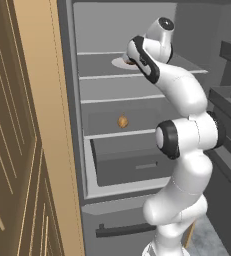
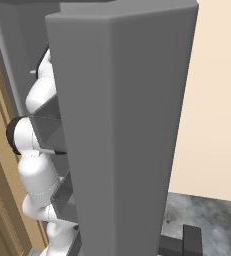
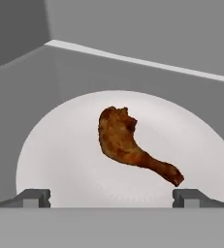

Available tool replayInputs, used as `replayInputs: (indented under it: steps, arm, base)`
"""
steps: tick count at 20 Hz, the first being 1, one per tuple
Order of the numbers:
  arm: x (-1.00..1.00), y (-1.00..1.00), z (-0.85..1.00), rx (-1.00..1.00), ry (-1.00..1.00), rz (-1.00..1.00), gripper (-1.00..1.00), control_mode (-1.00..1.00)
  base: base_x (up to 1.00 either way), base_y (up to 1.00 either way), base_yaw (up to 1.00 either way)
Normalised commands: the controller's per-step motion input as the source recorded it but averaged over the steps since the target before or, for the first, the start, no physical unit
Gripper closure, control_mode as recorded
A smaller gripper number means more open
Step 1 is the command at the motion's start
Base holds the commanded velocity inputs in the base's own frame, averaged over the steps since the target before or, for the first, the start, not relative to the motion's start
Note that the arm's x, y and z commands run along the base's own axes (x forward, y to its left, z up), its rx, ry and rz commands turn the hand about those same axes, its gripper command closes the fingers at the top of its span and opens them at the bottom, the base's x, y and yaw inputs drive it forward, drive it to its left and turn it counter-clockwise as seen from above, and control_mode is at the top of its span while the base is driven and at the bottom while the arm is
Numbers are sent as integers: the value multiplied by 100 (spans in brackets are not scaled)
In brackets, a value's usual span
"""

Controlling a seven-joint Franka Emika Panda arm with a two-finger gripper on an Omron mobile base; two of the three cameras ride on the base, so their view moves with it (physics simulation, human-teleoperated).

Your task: Transport the chicken drumstick from the fridge to the microwave and turn on the microwave.

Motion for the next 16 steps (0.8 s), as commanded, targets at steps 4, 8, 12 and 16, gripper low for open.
replayInputs:
  steps: [4,8,12,16]
  arm:
    - [35,0,0,0,3,0,-100,-100]
    - [39,1,0,0,4,0,-100,-100]
    - [37,0,-1,0,5,0,-100,-100]
    - [33,1,-3,0,5,0,-100,-100]
  base:
    - [0,0,0]
    - [0,0,0]
    - [0,0,0]
    - [0,0,0]
